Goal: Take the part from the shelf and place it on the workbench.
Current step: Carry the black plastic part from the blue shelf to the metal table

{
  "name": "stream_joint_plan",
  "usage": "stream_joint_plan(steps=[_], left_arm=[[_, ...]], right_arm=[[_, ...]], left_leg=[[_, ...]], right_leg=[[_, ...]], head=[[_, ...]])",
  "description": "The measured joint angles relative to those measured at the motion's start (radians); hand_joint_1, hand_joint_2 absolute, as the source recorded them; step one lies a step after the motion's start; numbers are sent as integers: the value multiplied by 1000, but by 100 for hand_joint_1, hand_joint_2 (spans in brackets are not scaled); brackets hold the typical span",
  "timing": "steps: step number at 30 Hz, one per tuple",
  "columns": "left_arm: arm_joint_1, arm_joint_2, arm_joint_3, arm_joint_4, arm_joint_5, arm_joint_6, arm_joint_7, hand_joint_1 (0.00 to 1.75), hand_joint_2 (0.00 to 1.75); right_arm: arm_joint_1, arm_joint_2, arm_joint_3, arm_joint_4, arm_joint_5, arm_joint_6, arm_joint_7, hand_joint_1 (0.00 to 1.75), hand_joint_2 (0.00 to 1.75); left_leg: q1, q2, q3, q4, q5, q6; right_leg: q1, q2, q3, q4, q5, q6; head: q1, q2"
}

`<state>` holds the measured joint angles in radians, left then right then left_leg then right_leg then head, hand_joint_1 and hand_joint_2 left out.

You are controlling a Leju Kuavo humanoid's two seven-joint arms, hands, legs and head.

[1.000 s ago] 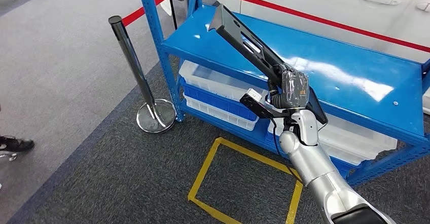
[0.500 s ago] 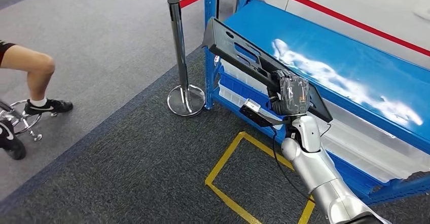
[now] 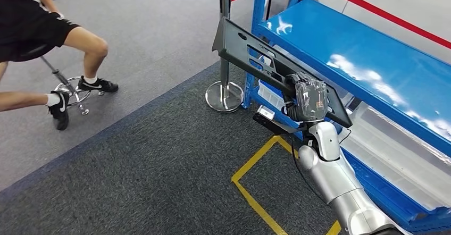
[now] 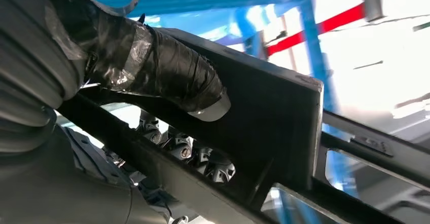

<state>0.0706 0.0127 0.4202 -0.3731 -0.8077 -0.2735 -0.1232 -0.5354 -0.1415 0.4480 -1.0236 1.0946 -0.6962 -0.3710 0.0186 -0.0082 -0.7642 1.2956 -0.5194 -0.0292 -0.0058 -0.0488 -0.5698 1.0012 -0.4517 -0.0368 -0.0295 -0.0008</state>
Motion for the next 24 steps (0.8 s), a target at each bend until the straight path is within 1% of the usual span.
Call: stream_joint_plan(steps=[1,2,3,4,5,6,7,8,9,10,11,12,13,14,15,16,17,18,19,20,21,22,23,24], left_arm=[[-6,-1,-9,0,0,2,0,0,175],[-10,-3,-16,0,1,4,0,0,175],[-14,-4,-23,0,2,6,0,0,175],[-16,-5,-30,0,4,8,-1,0,175],[-18,-5,-36,0,7,11,-2,0,175],[-18,-4,-42,0,9,14,-4,0,175],[-17,-3,-49,0,11,18,-5,0,175],[-13,-2,-55,0,13,22,-6,0,175],[-8,-1,-61,0,15,26,-6,0,175],[-5,0,-67,0,18,29,-4,0,175],[-2,0,-73,0,21,31,-3,0,175],[-3,0,-78,0,24,32,-1,0,175],[-4,0,-84,0,28,34,0,0,175],[-5,1,-88,0,31,35,1,0,175],[-7,1,-93,0,35,36,1,0,175],[-8,1,-96,0,38,37,1,0,175],[-9,1,-100,0,42,38,0,0,175],[-11,1,-104,1,46,40,0,0,175],[-13,1,-107,3,49,42,-2,0,175],[-15,3,-111,5,52,45,-3,0,175],[-16,5,-114,8,54,48,-5,0,175],[-17,7,-117,12,54,51,-5,0,175],[-16,9,-119,17,54,53,-5,0,175],[-17,11,-121,23,55,55,-5,0,175]], right_arm=[[1,0,0,-1,2,0,1,175,175],[2,0,0,-2,3,0,2,175,175],[3,0,0,-5,3,0,2,175,175],[4,-1,-1,-9,3,0,2,175,175],[6,-2,-3,-14,4,0,1,175,175],[8,-4,-4,-18,5,-1,1,175,175],[11,-6,-6,-21,6,-1,0,175,175],[16,-6,-8,-22,8,-1,-1,175,175],[22,-7,-8,-23,9,-1,-2,175,175],[28,-7,-8,-25,10,-1,-2,175,175],[33,-8,-8,-26,11,0,-2,175,175],[35,-10,-7,-26,11,0,-1,175,175],[36,-12,-8,-26,11,0,0,175,175],[37,-14,-8,-26,12,0,1,175,175],[37,-16,-8,-26,12,0,1,175,175],[38,-16,-8,-25,12,0,1,175,175],[38,-16,-8,-26,11,0,0,175,175],[38,-16,-8,-26,10,0,-1,175,175],[38,-16,-8,-26,8,-1,-3,175,175],[38,-16,-8,-27,6,-1,-5,175,175],[39,-16,-8,-27,3,-1,-6,175,175],[39,-16,-8,-27,2,-1,-6,175,175],[38,-15,-7,-26,1,-1,-6,175,175],[36,-13,-7,-26,1,0,-6,175,175]], left_leg=[[8,4,19,9,24,-7],[14,11,55,-18,53,-13],[19,27,108,-72,66,-16],[17,45,168,-147,60,-16],[13,59,214,-211,42,-10],[6,66,242,-258,24,-2],[-3,61,249,-283,17,9],[-6,52,243,-289,24,24],[-9,44,235,-292,34,36],[-9,37,226,-295,46,49],[-9,30,217,-298,58,60],[-10,23,203,-297,70,68],[-13,13,187,-295,83,73],[-15,1,169,-294,95,75],[-18,-13,152,-292,108,75],[-19,-27,134,-288,120,74],[-20,-41,117,-284,131,72],[-19,-54,101,-279,141,69],[-20,-67,86,-274,152,65],[-20,-78,75,-272,163,61],[-20,-90,68,-273,175,55],[-20,-102,63,-276,187,49],[-19,-115,60,-283,200,41],[-20,-112,54,-282,201,36]], right_leg=[[0,-16,-16,4,9,3],[-1,-29,-32,9,17,8],[-1,-41,-46,15,24,12],[-1,-52,-59,23,29,18],[-1,-63,-67,30,35,24],[-2,-74,-73,34,41,31],[-5,-86,-76,36,48,39],[-9,-94,-79,35,54,47],[-14,-83,-83,40,47,54],[-18,-59,-90,59,22,59],[-20,-26,-102,94,-20,61],[-20,9,-117,148,-72,61],[-18,30,-133,213,-120,58],[-15,41,-143,271,-147,56],[-13,46,-142,307,-151,52],[-11,49,-125,311,-135,48],[-9,54,-91,279,-107,43],[-7,69,-44,220,-87,37],[-7,91,6,146,-83,32],[-7,110,44,87,-87,30],[-6,123,66,46,-95,28],[-4,123,73,28,-99,28],[-4,110,67,26,-91,27],[-6,96,61,21,-82,22]], head=[[0,0],[0,0],[0,0],[0,0],[0,0],[1,0],[1,0],[2,0],[2,0],[2,0],[2,0],[2,0],[2,0],[2,0],[2,0],[2,0],[2,0],[2,0],[1,0],[2,0],[2,0],[2,0],[2,0],[2,0]])
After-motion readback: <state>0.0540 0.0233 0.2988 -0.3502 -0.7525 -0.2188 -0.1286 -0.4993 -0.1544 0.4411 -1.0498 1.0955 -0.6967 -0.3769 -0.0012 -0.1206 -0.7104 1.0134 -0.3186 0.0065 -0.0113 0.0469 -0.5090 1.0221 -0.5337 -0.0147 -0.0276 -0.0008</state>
